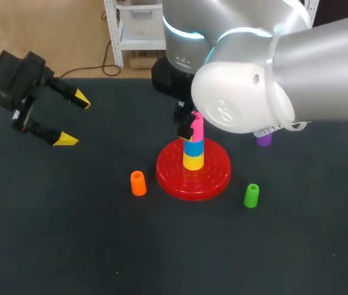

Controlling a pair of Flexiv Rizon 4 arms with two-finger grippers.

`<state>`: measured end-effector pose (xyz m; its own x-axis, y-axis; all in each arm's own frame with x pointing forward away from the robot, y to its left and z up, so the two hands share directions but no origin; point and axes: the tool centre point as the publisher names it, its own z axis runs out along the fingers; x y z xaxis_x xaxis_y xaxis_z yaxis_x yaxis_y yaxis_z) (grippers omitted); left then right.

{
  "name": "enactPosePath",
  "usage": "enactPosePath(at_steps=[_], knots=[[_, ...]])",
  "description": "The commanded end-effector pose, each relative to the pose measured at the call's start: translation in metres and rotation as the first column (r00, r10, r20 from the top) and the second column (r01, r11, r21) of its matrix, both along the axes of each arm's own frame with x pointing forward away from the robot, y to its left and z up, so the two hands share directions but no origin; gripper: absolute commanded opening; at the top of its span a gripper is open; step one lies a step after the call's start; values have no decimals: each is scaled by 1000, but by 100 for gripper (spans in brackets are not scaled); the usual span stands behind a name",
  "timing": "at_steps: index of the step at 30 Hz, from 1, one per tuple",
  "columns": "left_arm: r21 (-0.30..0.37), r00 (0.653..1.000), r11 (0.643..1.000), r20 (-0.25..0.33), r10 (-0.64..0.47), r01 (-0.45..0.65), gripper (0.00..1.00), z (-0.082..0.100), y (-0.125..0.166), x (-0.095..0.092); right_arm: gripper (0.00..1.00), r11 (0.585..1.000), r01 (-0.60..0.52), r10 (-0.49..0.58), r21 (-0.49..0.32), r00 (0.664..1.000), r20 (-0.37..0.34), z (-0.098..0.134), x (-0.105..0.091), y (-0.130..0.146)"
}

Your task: Pick up and stack the cylinders on the red base in this order: pink,purple,orange,green

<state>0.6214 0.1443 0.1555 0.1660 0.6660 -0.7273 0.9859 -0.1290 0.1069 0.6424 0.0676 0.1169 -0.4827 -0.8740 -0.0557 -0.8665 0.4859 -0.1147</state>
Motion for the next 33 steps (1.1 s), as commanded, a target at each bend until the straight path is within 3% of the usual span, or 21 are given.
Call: enactPosePath(at_steps=[1, 15, 25, 33], knots=[[-1, 1000, 1000, 0, -2, 2, 100, -1, 0, 1, 100, 1000, 1, -1, 4, 1000, 6, 0, -2, -2], [-1, 1000, 1000, 0, -2, 2, 100, -1, 0, 1, 100, 1000, 8, -8, 17, 1000, 4, 1, -2, -2], [-1, 1000, 1000, 0, -2, 2, 100, -1, 0, 1, 100, 999, 34, -35, 28, 999, 34, 31, 2, -6], [-1, 1000, 1000, 0, -2, 2, 100, -1, 0, 1, 100, 992, 54, -59, 109, 997, 43, 68, 9, -20]])
